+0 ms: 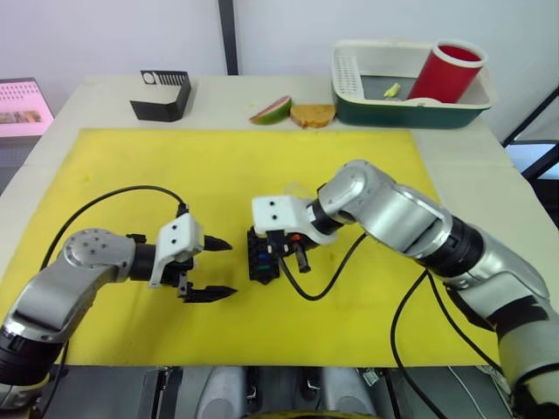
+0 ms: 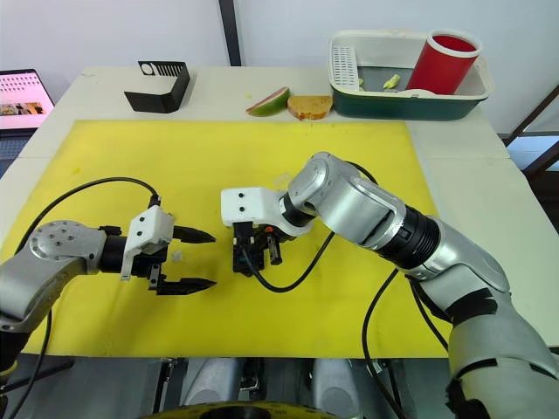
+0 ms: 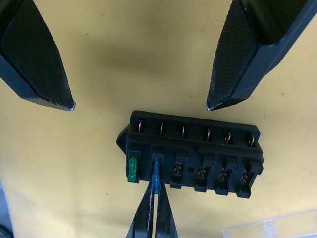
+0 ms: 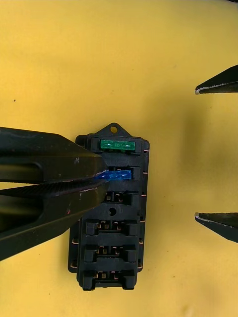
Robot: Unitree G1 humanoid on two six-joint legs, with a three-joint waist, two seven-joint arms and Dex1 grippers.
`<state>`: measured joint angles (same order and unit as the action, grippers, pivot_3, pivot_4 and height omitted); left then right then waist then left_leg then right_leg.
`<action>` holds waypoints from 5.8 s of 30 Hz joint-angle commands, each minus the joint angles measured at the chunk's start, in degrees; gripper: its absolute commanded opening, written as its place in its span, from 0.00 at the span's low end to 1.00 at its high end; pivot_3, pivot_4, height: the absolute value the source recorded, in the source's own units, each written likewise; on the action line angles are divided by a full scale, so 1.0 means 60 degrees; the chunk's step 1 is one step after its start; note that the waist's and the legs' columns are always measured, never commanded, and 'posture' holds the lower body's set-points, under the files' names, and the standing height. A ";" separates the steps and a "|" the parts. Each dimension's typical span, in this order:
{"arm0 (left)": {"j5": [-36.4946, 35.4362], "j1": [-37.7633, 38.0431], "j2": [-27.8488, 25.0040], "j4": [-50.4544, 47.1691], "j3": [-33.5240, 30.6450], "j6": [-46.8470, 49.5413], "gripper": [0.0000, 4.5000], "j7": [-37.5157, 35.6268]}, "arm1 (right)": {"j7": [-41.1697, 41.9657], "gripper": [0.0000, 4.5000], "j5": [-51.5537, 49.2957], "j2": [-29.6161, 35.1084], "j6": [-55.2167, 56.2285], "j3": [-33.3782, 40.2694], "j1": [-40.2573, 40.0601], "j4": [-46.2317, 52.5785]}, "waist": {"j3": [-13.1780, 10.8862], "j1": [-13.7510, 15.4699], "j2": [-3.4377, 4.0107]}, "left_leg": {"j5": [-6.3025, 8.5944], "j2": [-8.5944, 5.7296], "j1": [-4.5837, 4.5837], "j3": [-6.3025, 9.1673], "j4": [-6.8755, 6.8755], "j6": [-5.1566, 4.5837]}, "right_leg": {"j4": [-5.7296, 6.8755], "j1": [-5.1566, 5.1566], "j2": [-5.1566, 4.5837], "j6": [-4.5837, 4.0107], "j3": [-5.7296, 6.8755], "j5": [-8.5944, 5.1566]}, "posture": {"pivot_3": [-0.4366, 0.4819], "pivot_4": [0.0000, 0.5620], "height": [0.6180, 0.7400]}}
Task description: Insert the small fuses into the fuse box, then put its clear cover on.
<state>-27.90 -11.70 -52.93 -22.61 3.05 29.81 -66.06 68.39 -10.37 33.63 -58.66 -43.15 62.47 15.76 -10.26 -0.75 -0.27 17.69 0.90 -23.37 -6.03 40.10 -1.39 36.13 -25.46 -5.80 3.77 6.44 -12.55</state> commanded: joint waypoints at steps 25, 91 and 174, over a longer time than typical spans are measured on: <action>-0.0042 -0.0048 0.0046 -0.0322 -0.0074 0.0032 0.99 0.0209 | 0.0008 0.00 0.0941 -0.0136 -0.0303 -0.1407 0.0784 -0.0093 | 0.0007 -0.0012 -0.0001 | -0.0003 0.0001 0.0017 0.0003 0.0000 0.0005 | 0.0007 0.0015 0.0002 0.0000 -0.0001 0.0000 | 0.48 0.27 1.00; 0.0015 -0.0141 0.0171 -0.0151 -0.0126 -0.0065 0.99 0.0307 | 0.0043 0.00 -0.0501 -0.0193 -0.1535 -0.0375 0.1652 -0.0163 | 0.0010 -0.0014 0.0000 | -0.0003 0.0000 0.0011 0.0006 0.0001 0.0006 | 0.0004 0.0011 0.0003 -0.0001 -0.0001 0.0000 | 0.48 0.27 1.00; 0.0201 -0.0296 0.0300 -0.0050 -0.0102 -0.0021 1.00 0.0371 | 0.1133 0.66 0.1442 -0.0270 0.0621 -0.0676 0.1201 -0.0951 | 0.0010 -0.0006 0.0000 | -0.0004 0.0000 0.0012 0.0006 0.0002 0.0006 | 0.0003 0.0014 0.0003 -0.0001 0.0000 0.0000 | 0.48 0.27 1.00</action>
<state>-26.70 -13.16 -51.12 -22.37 3.10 30.52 -63.61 74.78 -1.10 32.39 -54.67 -49.21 68.78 9.70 -10.20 -0.79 -0.27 17.67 0.90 -23.30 -5.99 40.11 -1.35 36.15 -25.38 -5.78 3.76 6.44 -12.55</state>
